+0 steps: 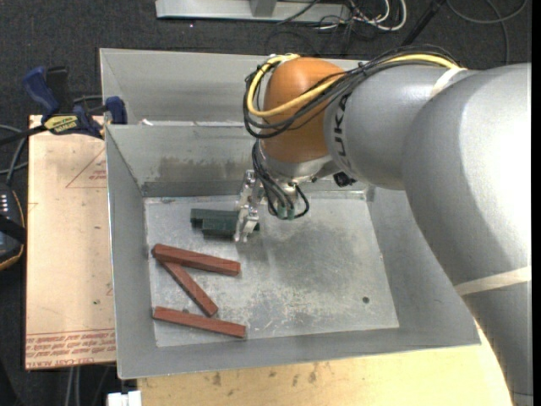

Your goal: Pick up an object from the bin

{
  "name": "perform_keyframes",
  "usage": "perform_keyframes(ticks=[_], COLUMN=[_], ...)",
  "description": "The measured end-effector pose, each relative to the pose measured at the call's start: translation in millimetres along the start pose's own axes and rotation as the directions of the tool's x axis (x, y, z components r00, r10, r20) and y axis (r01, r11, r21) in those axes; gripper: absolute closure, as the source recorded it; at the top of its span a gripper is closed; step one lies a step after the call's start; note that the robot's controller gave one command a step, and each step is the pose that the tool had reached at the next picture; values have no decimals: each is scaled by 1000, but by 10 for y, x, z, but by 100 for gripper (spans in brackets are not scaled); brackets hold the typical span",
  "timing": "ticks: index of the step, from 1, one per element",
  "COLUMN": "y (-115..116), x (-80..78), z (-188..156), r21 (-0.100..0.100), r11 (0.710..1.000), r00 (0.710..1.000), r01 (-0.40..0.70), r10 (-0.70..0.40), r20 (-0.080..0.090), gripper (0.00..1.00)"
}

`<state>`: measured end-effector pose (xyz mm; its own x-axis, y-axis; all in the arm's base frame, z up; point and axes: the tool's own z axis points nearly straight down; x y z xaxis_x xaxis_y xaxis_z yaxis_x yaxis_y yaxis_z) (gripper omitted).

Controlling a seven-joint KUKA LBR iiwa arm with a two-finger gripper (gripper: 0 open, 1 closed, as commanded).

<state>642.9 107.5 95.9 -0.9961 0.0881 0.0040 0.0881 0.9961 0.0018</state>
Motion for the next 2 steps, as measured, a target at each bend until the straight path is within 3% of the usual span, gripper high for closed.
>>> perform_keyframes(ticks=[2], y=[-3], x=[-6], z=[-441], r21=[1], r11=[1000], r00=[1000], r01=[0], r10=[0], r20=[2], gripper=[100])
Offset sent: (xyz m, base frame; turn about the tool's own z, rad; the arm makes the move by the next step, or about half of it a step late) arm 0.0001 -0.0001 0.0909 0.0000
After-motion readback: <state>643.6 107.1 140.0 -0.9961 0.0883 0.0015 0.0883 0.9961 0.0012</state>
